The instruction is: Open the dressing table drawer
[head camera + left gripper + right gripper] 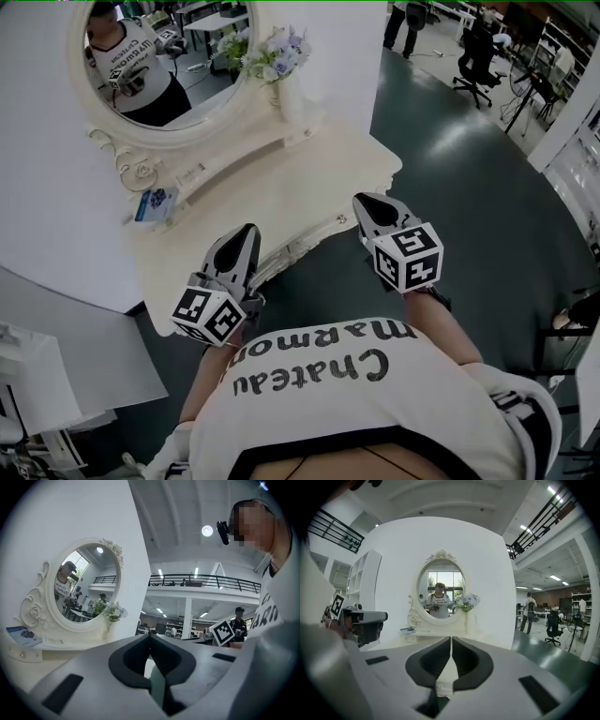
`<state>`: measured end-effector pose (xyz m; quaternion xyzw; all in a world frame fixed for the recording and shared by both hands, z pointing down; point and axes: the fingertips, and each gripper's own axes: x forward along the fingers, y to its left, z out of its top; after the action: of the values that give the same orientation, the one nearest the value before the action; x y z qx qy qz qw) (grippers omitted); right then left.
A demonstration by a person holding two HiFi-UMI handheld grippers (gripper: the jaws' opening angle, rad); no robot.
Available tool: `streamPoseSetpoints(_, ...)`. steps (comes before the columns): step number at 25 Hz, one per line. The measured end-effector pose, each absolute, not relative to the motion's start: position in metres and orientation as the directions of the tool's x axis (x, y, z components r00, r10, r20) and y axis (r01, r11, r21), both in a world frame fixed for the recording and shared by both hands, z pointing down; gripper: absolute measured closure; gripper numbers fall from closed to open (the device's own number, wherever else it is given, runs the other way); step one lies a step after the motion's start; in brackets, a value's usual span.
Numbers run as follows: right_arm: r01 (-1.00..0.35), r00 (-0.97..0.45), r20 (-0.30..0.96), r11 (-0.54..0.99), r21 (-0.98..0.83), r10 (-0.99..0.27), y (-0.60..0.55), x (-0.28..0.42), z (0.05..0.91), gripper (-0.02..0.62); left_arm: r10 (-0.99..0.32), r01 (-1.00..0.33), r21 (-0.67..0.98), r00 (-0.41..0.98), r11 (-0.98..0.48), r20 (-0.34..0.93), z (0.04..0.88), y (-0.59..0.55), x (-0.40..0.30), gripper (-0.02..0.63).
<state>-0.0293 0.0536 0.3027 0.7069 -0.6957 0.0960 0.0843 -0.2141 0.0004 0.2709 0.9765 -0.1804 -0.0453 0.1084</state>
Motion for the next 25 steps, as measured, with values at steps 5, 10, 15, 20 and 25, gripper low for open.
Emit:
streamPoseSetpoints(5,-1.000,-0.017,0.278,0.010,-0.029,-0.960,0.024,0.013,0.319,0.565,-0.372,-0.353,0.238,0.928,-0.905,-0.036,0.283,-0.022,-0.167,0.583)
streamPoseSetpoints(10,-0.999,-0.030,0.305,0.017,-0.043,-0.952,0.006,0.048,0.339,0.565,-0.391,-0.376,0.255,0.920,-0.891,-0.007,0.305,-0.036,-0.137,0.583)
streamPoseSetpoints(15,-0.995,-0.056,0.345,0.023,-0.099,-0.937,-0.002,0.063,0.365,0.565,-0.398,-0.396,0.279,0.916,-0.875,0.051,0.325,-0.040,-0.124,0.583)
streamPoseSetpoints(20,-0.990,-0.084,0.350,0.038,-0.136,-0.933,-0.016,0.067,0.378,0.565,-0.396,-0.400,0.294,0.915,-0.868,0.077,0.335,-0.053,-0.113,0.583)
streamPoseSetpoints(25,-0.979,-0.124,0.326,0.063,-0.191,-0.937,-0.035,0.073,0.383,0.565,-0.378,-0.388,0.306,0.921,-0.869,0.096,0.346,-0.072,-0.091,0.583)
